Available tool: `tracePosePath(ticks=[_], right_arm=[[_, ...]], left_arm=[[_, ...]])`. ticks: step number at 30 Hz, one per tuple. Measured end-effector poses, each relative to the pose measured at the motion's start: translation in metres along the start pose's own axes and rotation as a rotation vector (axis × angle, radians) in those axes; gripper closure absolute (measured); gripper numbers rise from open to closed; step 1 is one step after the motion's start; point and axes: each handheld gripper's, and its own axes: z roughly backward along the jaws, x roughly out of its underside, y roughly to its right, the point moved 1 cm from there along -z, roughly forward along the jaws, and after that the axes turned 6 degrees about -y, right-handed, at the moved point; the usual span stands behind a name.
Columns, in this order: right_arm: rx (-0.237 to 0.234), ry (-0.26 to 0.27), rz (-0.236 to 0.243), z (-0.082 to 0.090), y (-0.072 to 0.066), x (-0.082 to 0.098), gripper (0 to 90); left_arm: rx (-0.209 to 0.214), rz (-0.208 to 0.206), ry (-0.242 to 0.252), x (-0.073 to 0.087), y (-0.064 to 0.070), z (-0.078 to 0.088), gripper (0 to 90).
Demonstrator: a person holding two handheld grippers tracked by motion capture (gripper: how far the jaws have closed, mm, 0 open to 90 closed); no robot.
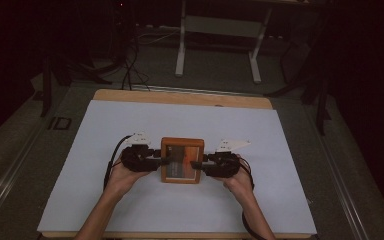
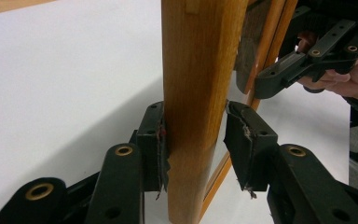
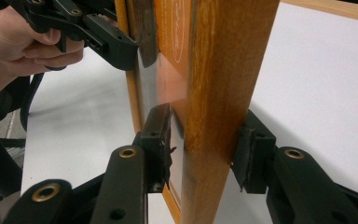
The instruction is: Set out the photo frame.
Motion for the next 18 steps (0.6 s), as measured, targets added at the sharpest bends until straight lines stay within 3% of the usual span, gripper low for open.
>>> tracePosePath(ticks=[14,18], right_arm=[[0.006,-0.01,-0.019,-0.006,0.004,0.004,61.1],[0.003,-0.001,-0.022,-0.007,0.006,0.004,61.4]], left_arm=[[0.009,0.013,-0.015,0.002,-0.007,-0.006,59.9],[0.034,0.034,-0.008,0.002,-0.013,-0.008,59.9]])
